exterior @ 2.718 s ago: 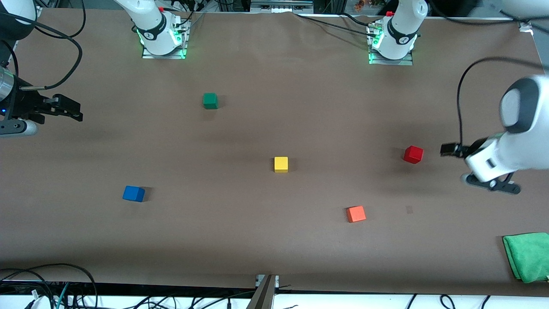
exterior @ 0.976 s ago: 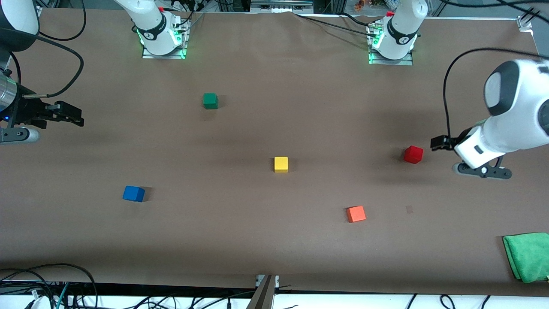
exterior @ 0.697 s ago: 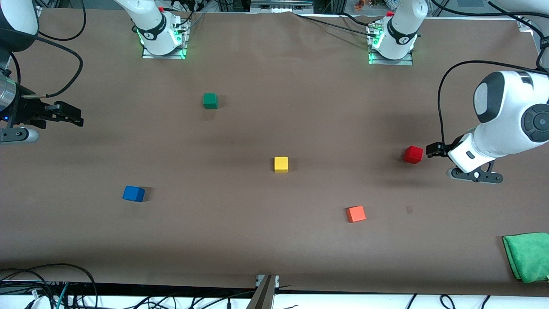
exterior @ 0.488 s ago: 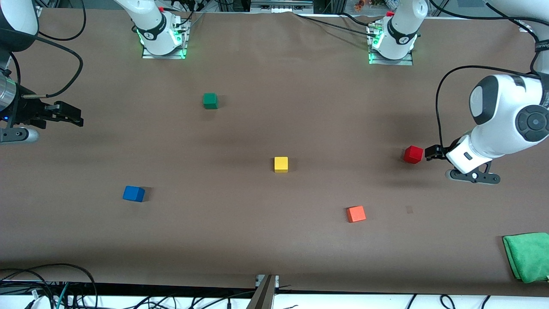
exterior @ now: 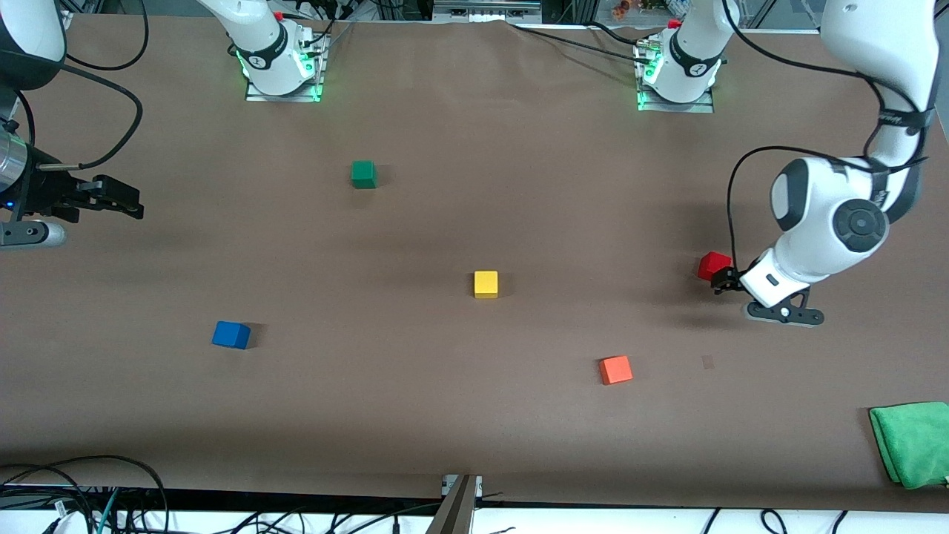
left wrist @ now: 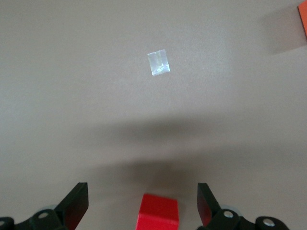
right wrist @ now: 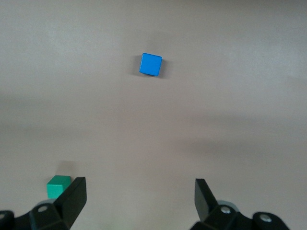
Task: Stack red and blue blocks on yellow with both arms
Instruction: 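Move the left gripper over the red cube and lower onto it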
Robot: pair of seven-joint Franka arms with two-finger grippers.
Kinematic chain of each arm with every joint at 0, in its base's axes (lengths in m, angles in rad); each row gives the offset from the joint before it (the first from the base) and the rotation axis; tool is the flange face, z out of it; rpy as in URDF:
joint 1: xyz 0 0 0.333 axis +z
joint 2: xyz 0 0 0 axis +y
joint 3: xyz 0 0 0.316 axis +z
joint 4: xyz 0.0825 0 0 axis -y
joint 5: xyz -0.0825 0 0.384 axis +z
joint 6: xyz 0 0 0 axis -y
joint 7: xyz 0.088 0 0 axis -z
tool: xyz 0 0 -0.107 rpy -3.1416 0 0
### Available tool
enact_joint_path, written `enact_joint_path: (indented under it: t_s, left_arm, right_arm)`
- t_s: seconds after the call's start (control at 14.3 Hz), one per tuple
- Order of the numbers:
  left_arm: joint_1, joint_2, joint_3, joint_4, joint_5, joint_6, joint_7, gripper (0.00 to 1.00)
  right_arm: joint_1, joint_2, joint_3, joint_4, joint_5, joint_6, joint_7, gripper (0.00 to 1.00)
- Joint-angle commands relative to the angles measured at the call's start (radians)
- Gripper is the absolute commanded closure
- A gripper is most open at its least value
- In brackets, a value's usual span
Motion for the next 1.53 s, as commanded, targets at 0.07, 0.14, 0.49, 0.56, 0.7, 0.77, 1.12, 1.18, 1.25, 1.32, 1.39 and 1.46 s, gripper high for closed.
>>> enact_joint_path:
  t_s: [0.07, 0.14, 0.49, 0.56, 0.7, 0.77, 1.12, 1.18, 1.25, 1.32, 1.39, 1.46]
  left_arm:
    - [0.001, -0.086, -0.006, -0.089, 0.023, 0.007, -0.076, 0.0]
    - [-0.01, -0.116, -0.007, -0.089, 0.023, -0.072, -0.099, 0.0]
    - [-0.004, -0.171, -0.029, -0.211, 0.025, -0.052, -0.099, 0.0]
    - [0.004, -0.154, -0.029, -0.227, 0.025, 0.0, -0.089, 0.0]
    - [0.016, -0.096, -0.027, -0.241, 0.025, 0.108, -0.084, 0.0]
    - [0.027, -0.066, -0.027, -0.239, 0.025, 0.137, -0.084, 0.0]
    - [0.069, -0.053, -0.021, -0.23, 0.068, 0.157, 0.0, 0.0]
    - [0.082, -0.053, -0.021, -0.228, 0.068, 0.157, 0.029, 0.0]
    - [0.083, -0.053, -0.021, -0.228, 0.068, 0.154, 0.028, 0.0]
    - [0.08, -0.053, -0.021, -0.227, 0.066, 0.154, 0.013, 0.0]
    - [0.079, -0.053, -0.021, -0.227, 0.066, 0.154, 0.006, 0.0]
    - [0.079, -0.053, -0.021, -0.227, 0.067, 0.154, 0.006, 0.0]
  right_arm:
    - [-0.005, 0.006, 0.0, -0.002, -0.011, 0.005, -0.005, 0.0]
    - [-0.006, 0.006, 0.0, -0.002, -0.011, 0.005, -0.007, 0.0]
    - [-0.011, 0.006, 0.0, -0.004, -0.011, 0.003, -0.007, 0.0]
    - [-0.009, 0.006, 0.0, -0.002, -0.011, 0.005, -0.007, 0.0]
    - [-0.009, 0.006, 0.0, -0.002, -0.011, 0.005, -0.007, 0.0]
    - [-0.011, 0.007, 0.0, -0.004, -0.011, 0.003, -0.008, 0.0]
    - [-0.022, 0.007, 0.0, -0.004, -0.011, 0.002, -0.008, 0.0]
    - [-0.022, 0.007, 0.0, -0.004, -0.011, 0.002, -0.008, 0.0]
    - [-0.022, 0.007, 0.0, -0.004, -0.011, 0.002, -0.008, 0.0]
    - [-0.022, 0.007, 0.0, -0.004, -0.011, 0.002, -0.008, 0.0]
    - [-0.022, 0.007, 0.0, -0.004, -0.011, 0.002, -0.008, 0.0]
    - [-0.022, 0.007, 0.0, -0.004, -0.011, 0.002, -0.008, 0.0]
